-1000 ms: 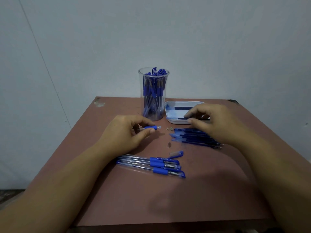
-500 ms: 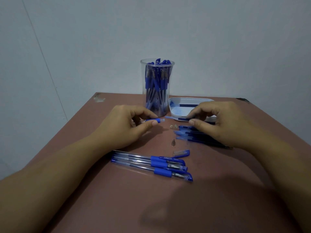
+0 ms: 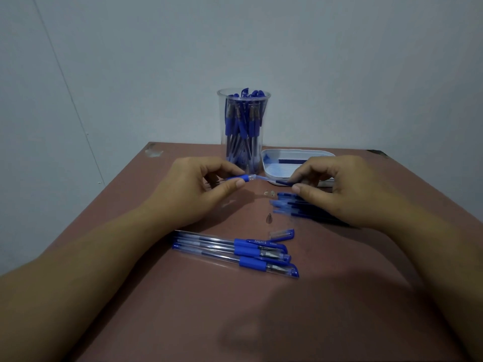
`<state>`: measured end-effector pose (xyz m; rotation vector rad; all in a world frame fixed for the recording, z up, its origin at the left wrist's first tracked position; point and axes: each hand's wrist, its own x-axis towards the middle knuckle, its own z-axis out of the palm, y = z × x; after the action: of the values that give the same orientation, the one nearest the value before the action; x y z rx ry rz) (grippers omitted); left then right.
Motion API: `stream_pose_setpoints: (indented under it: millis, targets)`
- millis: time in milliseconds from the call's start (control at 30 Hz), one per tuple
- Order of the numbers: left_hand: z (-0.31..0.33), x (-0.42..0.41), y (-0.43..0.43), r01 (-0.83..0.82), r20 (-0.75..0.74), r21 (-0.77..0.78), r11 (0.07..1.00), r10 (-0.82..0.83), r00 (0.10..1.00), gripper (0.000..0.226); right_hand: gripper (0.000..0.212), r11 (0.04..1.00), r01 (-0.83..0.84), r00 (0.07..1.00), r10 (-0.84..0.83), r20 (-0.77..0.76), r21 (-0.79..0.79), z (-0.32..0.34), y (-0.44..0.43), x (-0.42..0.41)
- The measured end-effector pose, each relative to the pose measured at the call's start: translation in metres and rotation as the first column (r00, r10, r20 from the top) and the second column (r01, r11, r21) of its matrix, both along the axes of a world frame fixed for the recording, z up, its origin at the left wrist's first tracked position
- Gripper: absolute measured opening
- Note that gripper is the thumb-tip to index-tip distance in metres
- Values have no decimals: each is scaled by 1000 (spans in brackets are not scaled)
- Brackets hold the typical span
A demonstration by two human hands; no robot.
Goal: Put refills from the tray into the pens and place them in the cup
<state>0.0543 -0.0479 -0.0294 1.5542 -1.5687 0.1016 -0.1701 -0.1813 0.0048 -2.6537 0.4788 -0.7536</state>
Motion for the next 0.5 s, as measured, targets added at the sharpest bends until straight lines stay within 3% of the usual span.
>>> stream_pose_setpoints:
  millis: [267, 500]
  targets:
    - [2, 2, 1, 30, 93, -15, 999, -28, 995, 15, 17, 999, -26, 999, 25, -33, -39, -2, -4, 1]
    - [8, -4, 1, 64, 401, -116, 991, -12, 916, 29, 16, 989, -84, 995, 89, 35, -126, -9, 3, 14]
